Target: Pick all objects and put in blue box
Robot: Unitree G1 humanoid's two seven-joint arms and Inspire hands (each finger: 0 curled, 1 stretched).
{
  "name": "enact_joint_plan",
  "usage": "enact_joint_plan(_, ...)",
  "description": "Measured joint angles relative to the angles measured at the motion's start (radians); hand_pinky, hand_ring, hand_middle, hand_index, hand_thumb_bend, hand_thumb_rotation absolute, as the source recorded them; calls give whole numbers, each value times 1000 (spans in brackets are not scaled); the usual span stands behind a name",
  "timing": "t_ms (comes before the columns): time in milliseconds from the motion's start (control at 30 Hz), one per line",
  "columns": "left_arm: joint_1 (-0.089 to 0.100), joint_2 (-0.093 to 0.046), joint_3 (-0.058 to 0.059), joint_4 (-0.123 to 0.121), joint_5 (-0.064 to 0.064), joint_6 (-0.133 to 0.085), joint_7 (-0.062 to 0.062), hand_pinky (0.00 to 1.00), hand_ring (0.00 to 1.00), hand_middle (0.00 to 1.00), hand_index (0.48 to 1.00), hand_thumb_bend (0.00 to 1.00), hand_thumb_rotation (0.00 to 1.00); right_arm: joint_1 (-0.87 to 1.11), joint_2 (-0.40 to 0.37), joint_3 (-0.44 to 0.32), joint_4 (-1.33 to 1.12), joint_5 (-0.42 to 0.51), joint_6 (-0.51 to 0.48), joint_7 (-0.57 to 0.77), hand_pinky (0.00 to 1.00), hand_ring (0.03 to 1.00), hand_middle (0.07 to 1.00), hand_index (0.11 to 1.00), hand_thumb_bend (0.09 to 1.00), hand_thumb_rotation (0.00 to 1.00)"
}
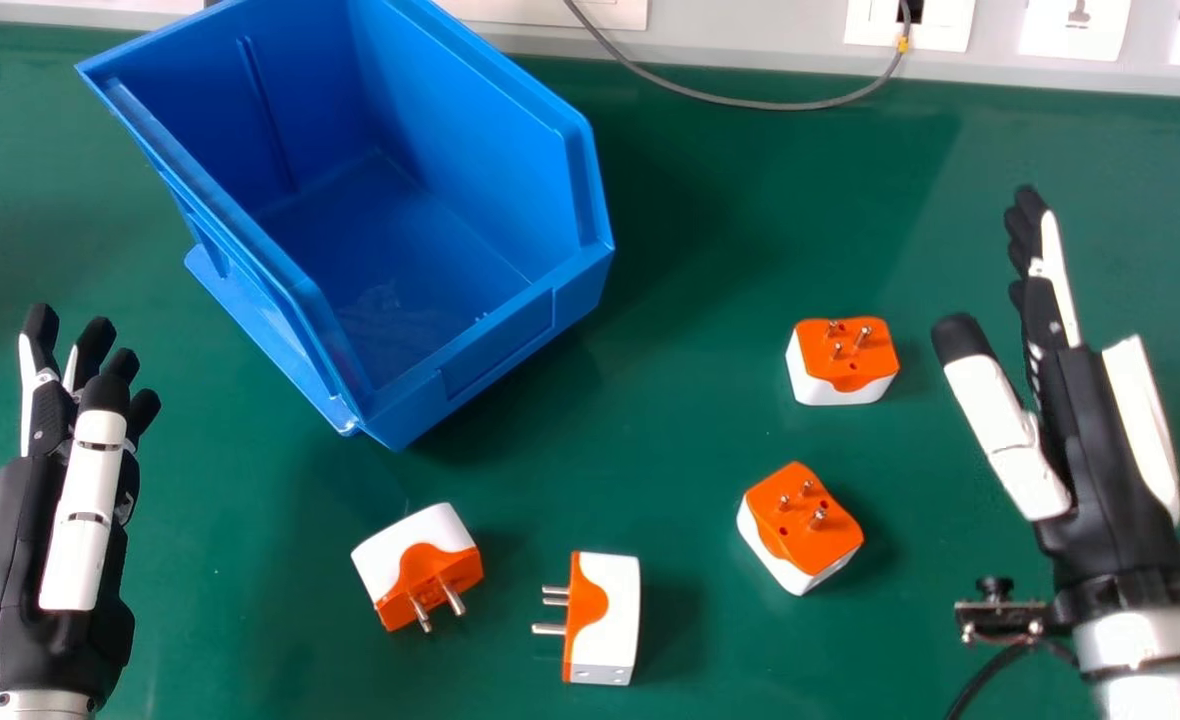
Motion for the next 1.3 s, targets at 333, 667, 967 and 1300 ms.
enact_joint_plan(333,-9,0,1,3,19,-2,7,956,991,1000,972,378,785,-138,-158,-2,-7,-62,189,115,952,1000,1000,1000,451,711)
enact_joint_plan(667,-21,0,2,13,34,-3,9,950,989,1000,970,404,790,-240,-256,47,22,-114,304,221,946,1000,1000,1000,476,600)
enact_joint_plan(967,-20,0,8,23,34,-4,8,939,985,1000,968,410,783,-343,-375,112,117,-132,283,349,954,1000,1000,1000,510,426)
enact_joint_plan(1300,-18,-4,9,22,33,-5,1,932,983,1000,968,394,769,-393,-443,149,130,-178,286,419,955,1000,1000,1000,514,353)
